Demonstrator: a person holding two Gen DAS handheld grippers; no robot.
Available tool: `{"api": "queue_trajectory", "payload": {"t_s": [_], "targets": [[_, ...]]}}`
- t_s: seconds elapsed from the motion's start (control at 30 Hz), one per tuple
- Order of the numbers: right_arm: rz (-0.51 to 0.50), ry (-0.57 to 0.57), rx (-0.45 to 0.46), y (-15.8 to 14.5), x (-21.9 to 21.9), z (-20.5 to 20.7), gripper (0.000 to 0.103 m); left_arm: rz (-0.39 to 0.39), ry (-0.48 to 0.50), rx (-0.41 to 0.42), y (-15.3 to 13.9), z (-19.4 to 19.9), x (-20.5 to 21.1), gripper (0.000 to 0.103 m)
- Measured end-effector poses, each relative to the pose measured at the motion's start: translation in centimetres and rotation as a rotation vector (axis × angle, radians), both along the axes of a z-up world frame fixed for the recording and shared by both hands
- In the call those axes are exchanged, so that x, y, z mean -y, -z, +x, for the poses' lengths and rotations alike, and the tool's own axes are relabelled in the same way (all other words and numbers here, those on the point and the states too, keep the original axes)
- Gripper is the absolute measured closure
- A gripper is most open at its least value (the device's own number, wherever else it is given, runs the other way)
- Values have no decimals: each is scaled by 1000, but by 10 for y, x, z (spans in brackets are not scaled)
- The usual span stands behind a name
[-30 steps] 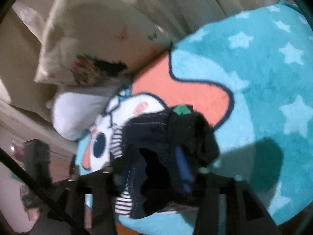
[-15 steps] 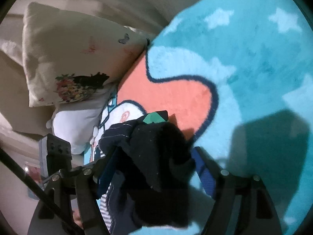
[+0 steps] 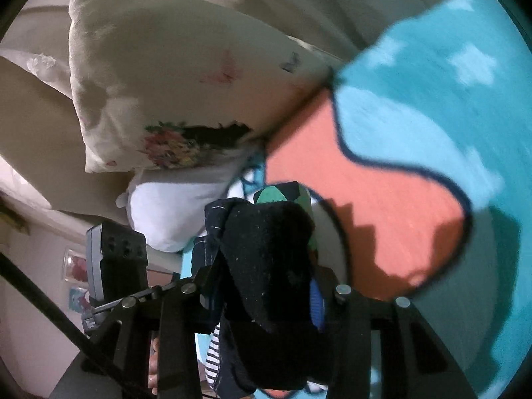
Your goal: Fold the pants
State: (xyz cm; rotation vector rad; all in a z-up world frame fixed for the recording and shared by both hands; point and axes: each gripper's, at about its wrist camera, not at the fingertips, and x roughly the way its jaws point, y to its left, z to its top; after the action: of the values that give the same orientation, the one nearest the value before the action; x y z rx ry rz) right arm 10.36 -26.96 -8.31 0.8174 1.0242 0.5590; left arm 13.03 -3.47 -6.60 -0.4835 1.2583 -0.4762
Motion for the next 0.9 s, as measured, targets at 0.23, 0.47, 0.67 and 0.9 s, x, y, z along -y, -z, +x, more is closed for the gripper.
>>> {"api": "queue_trajectory", "payload": {"t_s": [0.23,0.47,0.67,0.9], "targets": [[-122,-15,-17,18,-14,53,58,133,-47,24,9,44,-3,70],[-199,12,-72,38,-15,70,41,200,-77,-7,36,57,-5,48],[-271,61,51,-9,-2,47,38,204,-138,34,3,31,-28,48],[-293,26,162,-41,-9,14,52,256,-134,99,-16,-14,-21,48]]}}
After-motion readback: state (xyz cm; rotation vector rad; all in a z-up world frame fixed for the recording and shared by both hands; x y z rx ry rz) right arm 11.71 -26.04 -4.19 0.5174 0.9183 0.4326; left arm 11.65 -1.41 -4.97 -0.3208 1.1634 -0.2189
